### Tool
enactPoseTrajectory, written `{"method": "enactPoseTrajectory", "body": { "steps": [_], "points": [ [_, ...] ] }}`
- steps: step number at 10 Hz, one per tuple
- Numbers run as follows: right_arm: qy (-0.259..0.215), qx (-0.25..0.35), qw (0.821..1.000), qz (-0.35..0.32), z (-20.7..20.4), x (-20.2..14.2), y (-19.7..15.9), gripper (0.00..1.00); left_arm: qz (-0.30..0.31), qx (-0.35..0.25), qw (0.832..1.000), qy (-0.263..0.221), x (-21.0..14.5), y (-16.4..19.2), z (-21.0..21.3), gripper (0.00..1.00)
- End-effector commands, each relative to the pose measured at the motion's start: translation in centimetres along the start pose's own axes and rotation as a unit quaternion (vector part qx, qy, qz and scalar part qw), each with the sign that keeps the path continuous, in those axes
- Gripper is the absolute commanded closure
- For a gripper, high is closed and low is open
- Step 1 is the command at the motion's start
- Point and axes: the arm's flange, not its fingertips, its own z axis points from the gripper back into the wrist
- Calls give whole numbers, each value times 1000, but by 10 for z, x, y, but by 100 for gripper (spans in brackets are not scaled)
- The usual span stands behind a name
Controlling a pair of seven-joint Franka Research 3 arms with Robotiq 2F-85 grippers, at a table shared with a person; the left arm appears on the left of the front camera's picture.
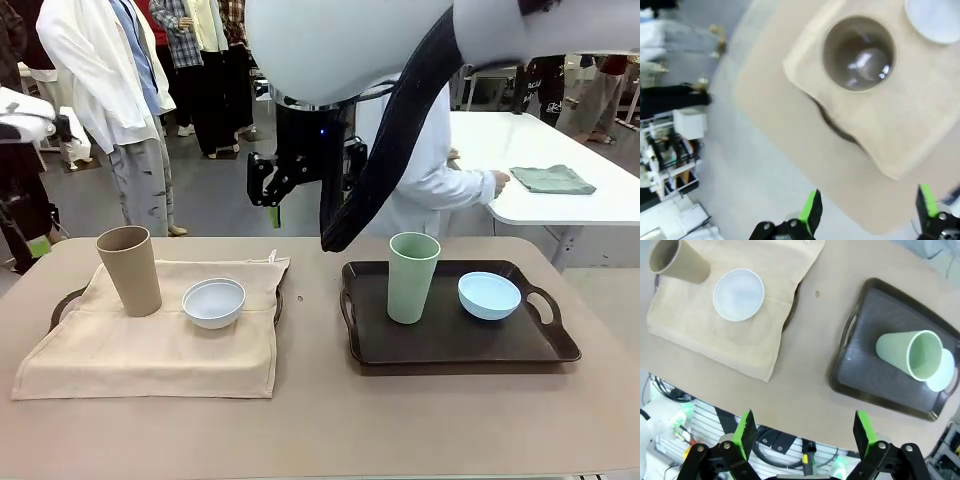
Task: Set up a tray with a mat and arrange the tableware.
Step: Place the Picnic Bowl and Reusable plastic cup back onto the Handle tray in front of the human's position, then pick up the Picnic Bowl and Reusable plastic cup from the Handle tray in front of the human's position and hold them in the air.
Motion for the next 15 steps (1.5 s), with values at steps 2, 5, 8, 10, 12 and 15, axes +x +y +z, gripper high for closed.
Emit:
{"method": "enactPoseTrajectory", "body": {
  "steps": [2,5,8,10,12,15],
  "points": [
    [18,2,1000,-9,9,-1,-8,0,15,-79,997,-20,20,0,55,0],
    [3,-6,1000,-5,7,-2,-5,0,-7,-50,999,-7,13,-14,42,0],
    [3,-6,1000,-5,7,-2,-5,0,-7,-50,999,-7,13,-14,42,0],
    [3,-6,1000,-5,7,-2,-5,0,-7,-50,999,-7,13,-14,42,0],
    [3,-6,1000,-5,7,-2,-5,0,-7,-50,999,-7,13,-14,42,0],
    [3,-6,1000,-5,7,-2,-5,0,-7,-50,999,-7,13,-14,42,0]
  ]
}}
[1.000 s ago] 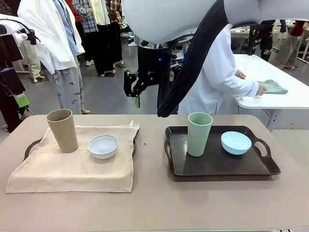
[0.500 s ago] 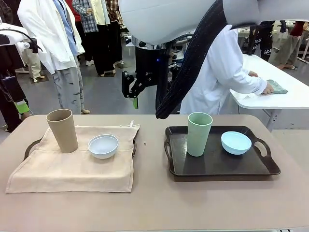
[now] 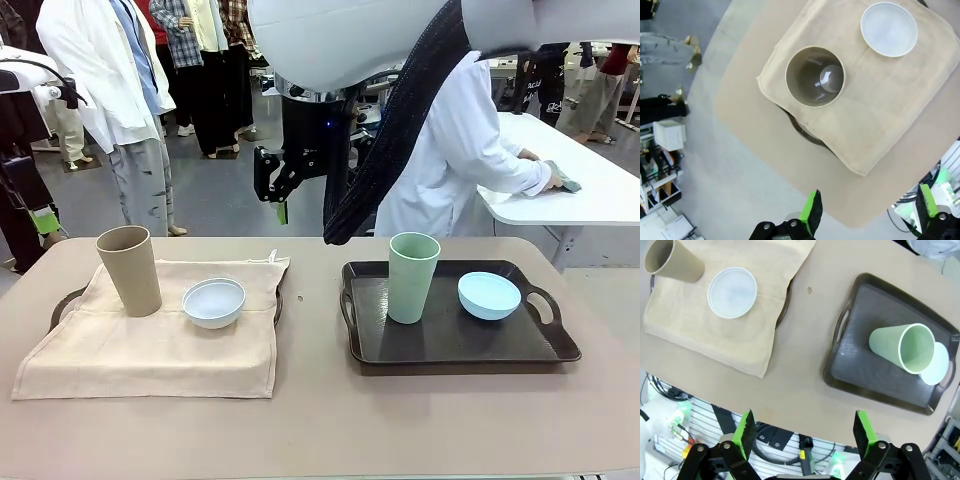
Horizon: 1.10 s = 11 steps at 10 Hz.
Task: Set up a tray with a mat and arrange the tableware.
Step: Pick up the Picnic Bowl and Reusable plastic cup from the Handle tray in front of the human's position and hold them in the air.
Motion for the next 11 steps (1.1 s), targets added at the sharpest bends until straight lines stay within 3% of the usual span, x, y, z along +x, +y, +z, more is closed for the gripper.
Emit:
{"method": "enactPoseTrajectory", "body": {
  "steps": [1,5,6,8,11],
  "points": [
    [-4,4,1000,1,1,-1,0,0,0,10,1000,-3,0,-2,-1,0],
    [0,0,1000,0,0,0,0,0,0,0,1000,0,0,0,0,0],
    [9,3,1000,-13,-2,1,-8,0,25,-47,999,-12,5,-1,-2,0],
    [37,45,996,-64,-3,-3,-56,0,111,-141,983,-25,9,-3,0,0],
    [29,148,981,-122,4,-26,-156,0,214,-177,960,-31,28,1,-2,0]
  ]
}}
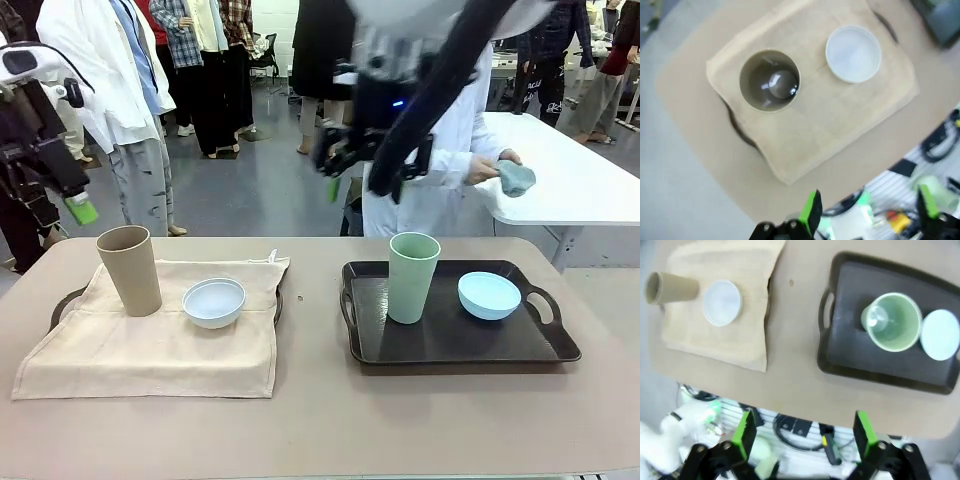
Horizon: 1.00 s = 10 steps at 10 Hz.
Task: Set up a tray with a mat and arrange the tableware.
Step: Pick up the Picnic Bowl and Reusable plastic cup from the Handle tray in front of the human's position and hold them in the air.
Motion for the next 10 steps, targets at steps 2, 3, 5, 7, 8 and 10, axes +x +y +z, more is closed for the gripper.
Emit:
{"method": "enactPoseTrajectory", "body": {
  "steps": [2,3,5,7,8,10],
  "points": [
    [-16,116,993,-28,22,-39,-105,0,55,-66,996,3,13,22,7,0],
    [-30,144,988,-42,30,-51,-138,0,52,-97,994,-5,11,40,13,0],
    [-49,193,977,-71,36,-75,-202,0,0,-151,988,-19,2,76,16,0],
    [-65,233,967,-80,32,-94,-263,0,-7,-213,977,-3,-6,104,16,0],
    [-82,242,964,-70,31,-102,-289,0,-4,-241,970,6,-16,115,15,0],
    [-98,259,958,-75,28,-102,-332,0,23,-268,963,-6,-33,137,9,0]
  ]
}}
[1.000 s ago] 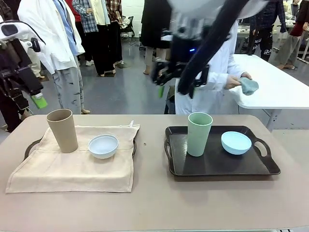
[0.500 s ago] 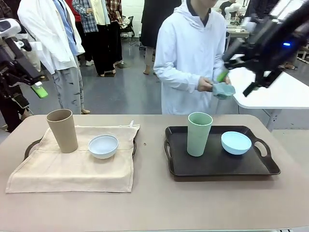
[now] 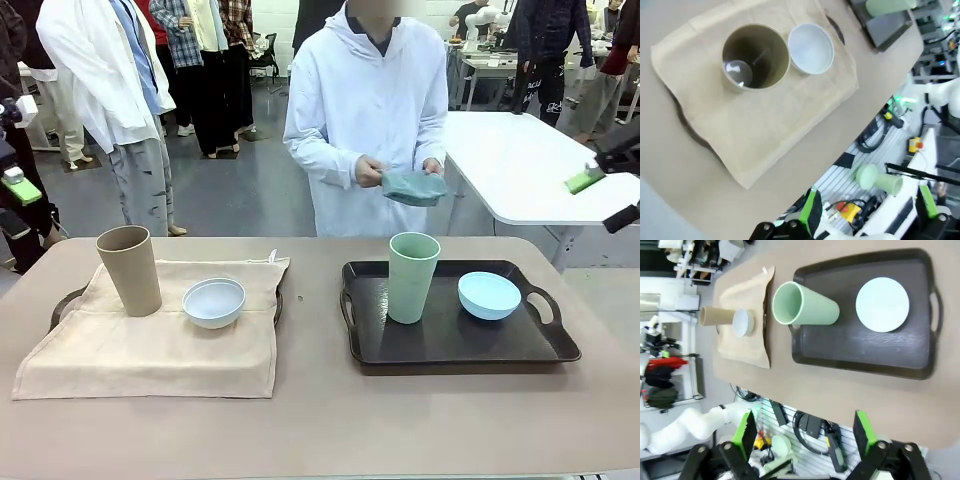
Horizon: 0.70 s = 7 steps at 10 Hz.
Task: Set up a tray with a mat and arrange the tableware.
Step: Pick up the Picnic Bowl and Reusable plastic cup from the Handle tray in front of the human's position and hold them in the air.
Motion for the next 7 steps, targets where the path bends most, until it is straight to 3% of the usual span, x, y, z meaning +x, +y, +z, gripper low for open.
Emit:
{"method": "enactPoseTrajectory", "body": {
  "steps": [1,3,7],
  "points": [
    [-6,47,999,-2,2,9,-26,0,32,-39,998,-42,-10,21,13,0],
    [-9,75,997,2,3,3,-55,0,71,-62,992,-88,-30,50,20,0],
    [-58,138,988,29,9,-15,-102,0,118,-72,977,-165,-42,68,20,0]
  ]
}}
